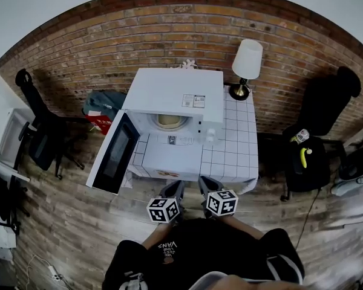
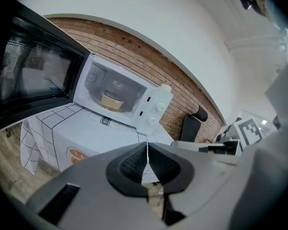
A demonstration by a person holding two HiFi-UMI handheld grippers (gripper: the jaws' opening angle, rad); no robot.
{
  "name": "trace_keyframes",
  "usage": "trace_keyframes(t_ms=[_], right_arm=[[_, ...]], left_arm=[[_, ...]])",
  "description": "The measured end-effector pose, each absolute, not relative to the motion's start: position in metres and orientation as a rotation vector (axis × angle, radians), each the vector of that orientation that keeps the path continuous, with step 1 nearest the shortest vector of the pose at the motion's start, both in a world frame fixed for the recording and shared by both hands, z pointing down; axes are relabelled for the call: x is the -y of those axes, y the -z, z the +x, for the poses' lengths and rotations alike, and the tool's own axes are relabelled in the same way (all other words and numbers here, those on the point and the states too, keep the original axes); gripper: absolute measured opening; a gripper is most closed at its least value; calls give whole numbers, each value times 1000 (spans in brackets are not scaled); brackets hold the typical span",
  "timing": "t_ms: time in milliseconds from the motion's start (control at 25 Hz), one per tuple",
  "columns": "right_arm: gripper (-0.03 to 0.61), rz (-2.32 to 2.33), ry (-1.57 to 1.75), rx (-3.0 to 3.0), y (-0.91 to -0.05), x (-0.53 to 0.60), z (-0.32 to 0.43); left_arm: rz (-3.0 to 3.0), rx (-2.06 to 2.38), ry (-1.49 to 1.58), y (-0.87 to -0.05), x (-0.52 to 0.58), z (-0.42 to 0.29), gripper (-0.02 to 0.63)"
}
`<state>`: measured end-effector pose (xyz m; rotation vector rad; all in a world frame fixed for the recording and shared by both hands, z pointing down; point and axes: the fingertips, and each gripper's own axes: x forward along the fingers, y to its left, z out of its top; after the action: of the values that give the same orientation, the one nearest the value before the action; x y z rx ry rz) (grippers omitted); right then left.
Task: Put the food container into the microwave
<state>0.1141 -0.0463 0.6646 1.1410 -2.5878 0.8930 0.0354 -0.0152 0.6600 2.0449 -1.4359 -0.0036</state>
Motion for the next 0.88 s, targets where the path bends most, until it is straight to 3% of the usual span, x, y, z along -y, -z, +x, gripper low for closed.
trace_keyframes(t_ms=[880], right_arm=[[5,1001,-851,2625,-663,13,98]], left_arm=[[1982,1558,61,-656,-25,18,16]])
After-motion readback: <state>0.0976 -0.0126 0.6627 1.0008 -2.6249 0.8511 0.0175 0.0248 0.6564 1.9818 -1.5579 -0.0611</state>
